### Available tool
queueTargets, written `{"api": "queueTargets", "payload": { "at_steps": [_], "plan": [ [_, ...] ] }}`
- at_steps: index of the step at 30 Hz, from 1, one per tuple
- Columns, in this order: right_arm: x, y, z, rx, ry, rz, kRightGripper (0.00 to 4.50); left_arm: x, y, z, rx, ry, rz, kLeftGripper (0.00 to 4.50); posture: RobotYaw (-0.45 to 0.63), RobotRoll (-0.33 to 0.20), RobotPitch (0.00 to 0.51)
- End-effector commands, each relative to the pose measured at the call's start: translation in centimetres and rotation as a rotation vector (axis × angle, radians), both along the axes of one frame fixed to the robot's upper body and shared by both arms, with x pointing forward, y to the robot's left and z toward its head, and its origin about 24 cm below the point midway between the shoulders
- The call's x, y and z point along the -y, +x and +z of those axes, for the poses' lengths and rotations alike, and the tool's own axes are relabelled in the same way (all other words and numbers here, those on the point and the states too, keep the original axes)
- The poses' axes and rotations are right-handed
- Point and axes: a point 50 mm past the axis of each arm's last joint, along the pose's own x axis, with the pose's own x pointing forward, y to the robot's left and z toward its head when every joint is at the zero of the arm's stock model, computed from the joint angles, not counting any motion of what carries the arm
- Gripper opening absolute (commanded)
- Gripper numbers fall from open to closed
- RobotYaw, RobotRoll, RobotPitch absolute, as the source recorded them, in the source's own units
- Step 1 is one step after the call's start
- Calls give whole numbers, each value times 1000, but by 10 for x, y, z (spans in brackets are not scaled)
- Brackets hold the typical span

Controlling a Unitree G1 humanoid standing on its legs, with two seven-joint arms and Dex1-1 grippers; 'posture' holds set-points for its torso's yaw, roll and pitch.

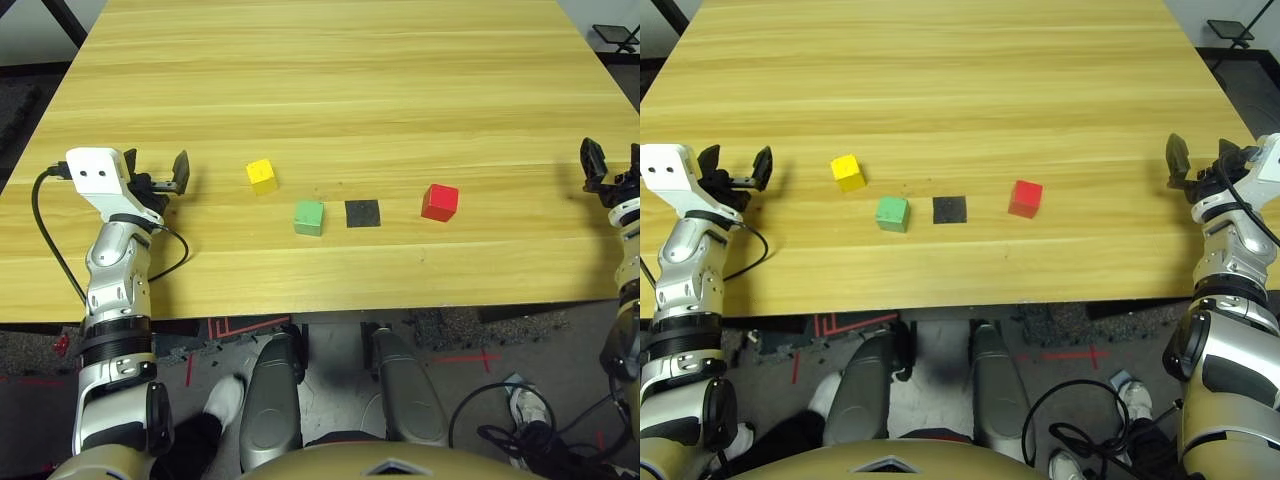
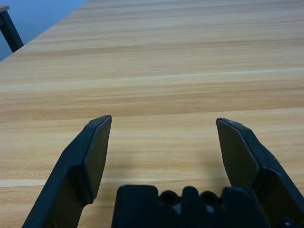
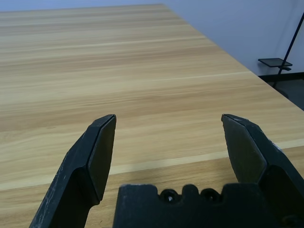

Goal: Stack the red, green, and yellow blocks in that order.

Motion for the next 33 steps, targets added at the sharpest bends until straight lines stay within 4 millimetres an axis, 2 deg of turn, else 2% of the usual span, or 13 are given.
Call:
{"api": "queueTargets", "payload": {
  "at_steps": [1, 4, 7, 8, 9, 11, 15, 20, 23, 28, 33],
  "plan": [
    [6, -5, 1, 5, -3, -18, 4500, -2, -2, -15, -44, -4, 8, 4486, 16, -59, 231],
    [10, -10, 0, -16, -31, -19, 4500, -1, -2, -23, -65, -15, 9, 4486, 8, -54, 241],
    [1, 0, 19, -35, -96, 133, 4500, -2, 2, 9, -13, -13, -89, 4486, -1, -57, 260],
    [-6, 4, 26, -48, -121, 221, 4500, -1, 3, 22, 2, -5, -152, 4486, 2, -62, 257],
    [-21, 7, 38, -88, -183, 406, 4500, 2, 4, 44, 5, 18, -276, 4486, 17, -74, 247],
    [-49, 5, 53, -161, -270, 691, 4500, 10, -1, 71, -27, 65, -491, 4486, 24, -83, 233],
    [-87, -9, 69, -295, -386, 1004, 4500, 31, -19, 91, -148, 238, -806, 4486, 36, -76, 217],
    [-119, -12, 73, -378, -481, 1174, 4500, 50, -28, 98, -231, 364, -985, 4486, 68, -76, 209],
    [-134, -9, 68, -453, -569, 1219, 4500, 63, -28, 100, -259, 411, -1060, 4486, 86, -80, 209],
    [-142, 3, 55, -537, -665, 1218, 4500, 76, -28, 93, -289, 426, -1107, 4486, 108, -77, 213],
    [-147, 14, 48, -558, -731, 1223, 4500, 79, -34, 81, -344, 451, -1132, 4486, 144, -78, 221]
  ]
}}
